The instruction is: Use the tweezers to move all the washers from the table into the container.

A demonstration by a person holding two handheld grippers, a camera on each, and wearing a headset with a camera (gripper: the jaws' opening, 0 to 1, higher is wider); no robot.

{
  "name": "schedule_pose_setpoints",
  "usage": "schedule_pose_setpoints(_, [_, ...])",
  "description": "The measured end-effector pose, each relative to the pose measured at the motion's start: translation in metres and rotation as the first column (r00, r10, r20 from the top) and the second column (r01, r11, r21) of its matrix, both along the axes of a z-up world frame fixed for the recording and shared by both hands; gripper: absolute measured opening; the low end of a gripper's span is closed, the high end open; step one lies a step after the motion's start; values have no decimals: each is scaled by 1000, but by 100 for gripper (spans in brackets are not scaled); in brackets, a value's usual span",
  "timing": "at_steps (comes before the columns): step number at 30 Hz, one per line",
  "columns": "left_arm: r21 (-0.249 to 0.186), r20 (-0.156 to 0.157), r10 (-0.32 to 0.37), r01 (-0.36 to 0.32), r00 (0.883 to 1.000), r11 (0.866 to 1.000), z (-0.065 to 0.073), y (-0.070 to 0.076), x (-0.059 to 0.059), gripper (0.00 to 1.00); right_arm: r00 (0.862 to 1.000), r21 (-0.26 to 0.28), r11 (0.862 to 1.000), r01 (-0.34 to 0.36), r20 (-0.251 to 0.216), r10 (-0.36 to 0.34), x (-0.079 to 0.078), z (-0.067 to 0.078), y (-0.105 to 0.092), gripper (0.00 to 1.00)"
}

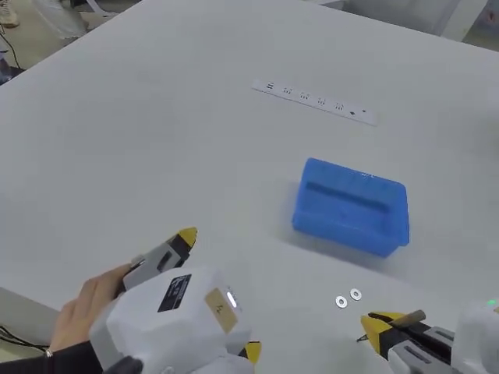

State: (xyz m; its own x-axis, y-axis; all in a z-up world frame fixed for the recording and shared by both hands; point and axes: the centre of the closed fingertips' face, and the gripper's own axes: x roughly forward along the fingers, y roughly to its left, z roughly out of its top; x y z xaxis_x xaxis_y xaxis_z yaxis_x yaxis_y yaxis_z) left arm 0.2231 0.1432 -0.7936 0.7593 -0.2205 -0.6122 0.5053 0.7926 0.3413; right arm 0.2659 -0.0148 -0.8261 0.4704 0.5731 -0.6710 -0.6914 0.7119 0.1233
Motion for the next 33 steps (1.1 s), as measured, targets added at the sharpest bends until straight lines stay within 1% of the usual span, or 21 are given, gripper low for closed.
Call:
schedule_pose_setpoints(2, [0,2,0,0,1000,1000,0,0,0,89,1000,-4,1000,1,-13,-1,0,1,2,2])
schedule_pose_setpoints(4, [-2,1,1,-1,1000,1000,0,0,0,90,1000,6,1000,-7,8,7,2,7,7,2])
schedule_pose_setpoints(8, [-2,3,4,-4,1000,1000,1,1,0,90,1000,29,1000,-9,26,8,11,17,14,3])
schedule_pose_setpoints(12, [0,2,6,-6,1000,1000,1,1,0,89,999,40,999,-9,46,7,20,20,20,3])
schedule_pose_setpoints(15, [-2,3,9,-9,1000,1000,1,2,0,89,999,48,999,-8,50,6,26,21,22,3])
schedule_pose_setpoints(20, [-4,6,8,-8,1000,1000,1,1,1,89,998,44,999,-5,64,2,35,19,24,3])
schedule_pose_setpoints(24, [-4,2,4,-4,1000,1000,1,0,0,90,998,43,999,-1,66,-2,40,18,26,4])
schedule_pose_setpoints(26, [-8,2,3,-3,1000,1000,1,0,0,90,998,38,999,0,61,-2,41,15,27,4])
schedule_pose_setpoints(29, [-12,1,5,-5,1000,1000,1,0,0,90,998,25,1000,-2,68,0,43,11,26,4])
schedule_pose_setpoints(30, [-14,1,4,-4,1000,1000,1,0,0,90,998,26,1000,-2,58,0,43,9,26,4])
schedule_pose_setpoints(33, [-11,-2,1,-1,1000,1000,0,-1,0,90,999,18,1000,-5,55,4,43,5,27,4])
